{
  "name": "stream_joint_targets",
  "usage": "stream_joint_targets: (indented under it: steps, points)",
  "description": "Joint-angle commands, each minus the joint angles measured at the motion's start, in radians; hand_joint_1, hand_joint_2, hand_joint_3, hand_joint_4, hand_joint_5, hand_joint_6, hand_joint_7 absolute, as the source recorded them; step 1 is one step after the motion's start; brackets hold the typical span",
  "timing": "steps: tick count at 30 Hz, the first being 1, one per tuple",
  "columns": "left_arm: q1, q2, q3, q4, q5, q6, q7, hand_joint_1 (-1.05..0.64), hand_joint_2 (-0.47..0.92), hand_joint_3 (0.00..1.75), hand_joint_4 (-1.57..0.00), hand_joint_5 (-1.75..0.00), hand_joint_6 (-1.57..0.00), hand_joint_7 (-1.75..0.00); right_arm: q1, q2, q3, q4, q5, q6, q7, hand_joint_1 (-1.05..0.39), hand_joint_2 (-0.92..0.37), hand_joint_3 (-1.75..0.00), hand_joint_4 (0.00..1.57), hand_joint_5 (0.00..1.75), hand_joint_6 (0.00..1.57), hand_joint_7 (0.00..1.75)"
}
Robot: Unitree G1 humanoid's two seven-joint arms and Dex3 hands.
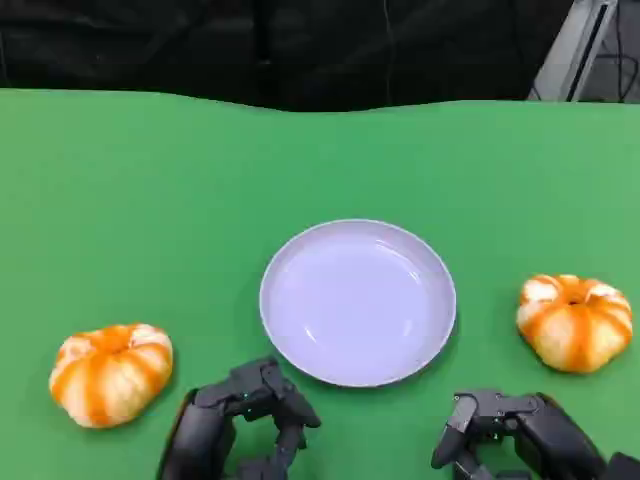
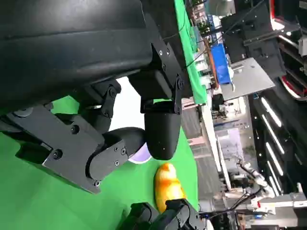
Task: Grasp the bread from the table and place it into the plate.
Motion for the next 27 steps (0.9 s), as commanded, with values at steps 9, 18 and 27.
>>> stream_joint_targets:
  steps: [9, 18, 27]
  points:
    - [-0.002, 0.006, 0.001, 0.005, -0.007, -0.001, 0.004, -0.15, 0.54, 1.12, -0.79, -1.60, -0.81, -1.35, -0.007, -0.013, -0.011, 0.010, 0.007, -0.019, -0.002, -0.15, -0.65, -0.89, 0.81, 1.47, 0.86, 1.13]
    - [-0.001, -0.001, 0.005, 0.000, -0.031, 0.003, -0.002, -0.12, 0.65, 0.90, -0.90, -1.25, -0.95, -0.91, -0.005, -0.013, -0.011, 0.005, 0.009, -0.019, 0.001, -0.14, -0.65, -0.89, 0.81, 1.46, 0.86, 1.12]
    - [0.062, -0.015, -0.020, -0.176, -0.195, 0.135, -0.110, -0.17, 0.91, 0.26, -0.99, -0.01, -0.89, -0.01, -0.006, -0.013, -0.010, 0.006, 0.006, -0.017, 0.000, -0.13, -0.66, -0.88, 0.83, 1.46, 0.87, 1.12]
